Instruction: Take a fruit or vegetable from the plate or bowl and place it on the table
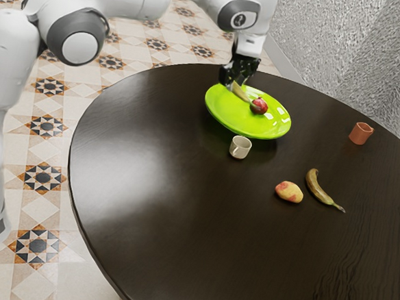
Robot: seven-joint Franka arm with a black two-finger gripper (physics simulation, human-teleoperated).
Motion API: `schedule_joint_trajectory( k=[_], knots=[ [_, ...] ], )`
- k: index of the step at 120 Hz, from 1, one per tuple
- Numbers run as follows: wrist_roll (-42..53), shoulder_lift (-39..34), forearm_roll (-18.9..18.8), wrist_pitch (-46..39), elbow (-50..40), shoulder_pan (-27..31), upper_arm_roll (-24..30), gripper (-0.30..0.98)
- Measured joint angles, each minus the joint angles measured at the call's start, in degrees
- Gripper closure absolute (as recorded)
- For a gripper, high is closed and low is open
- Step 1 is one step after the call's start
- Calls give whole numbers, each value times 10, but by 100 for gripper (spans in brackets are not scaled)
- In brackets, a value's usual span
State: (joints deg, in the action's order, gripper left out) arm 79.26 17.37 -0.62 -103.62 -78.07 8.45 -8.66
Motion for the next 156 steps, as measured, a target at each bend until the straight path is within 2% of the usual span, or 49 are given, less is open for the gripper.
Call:
schedule_joint_trajectory(
  k=[20,45,63,71,99,134,144,156],
  knots=[
    [-56,-60,-24,79,3,-42,14,55],
    [-121,-88,-32,142,3,-45,108,53],
    [-164,-84,-35,158,3,-49,201,53],
    [-182,-79,-36,158,3,-60,221,53],
    [-235,-22,-36,141,3,-124,230,53],
    [-282,49,-35,78,3,-138,228,53],
    [-291,50,-40,67,3,-141,228,46],
    [-301,51,-46,60,3,-142,228,26]
  ],
)
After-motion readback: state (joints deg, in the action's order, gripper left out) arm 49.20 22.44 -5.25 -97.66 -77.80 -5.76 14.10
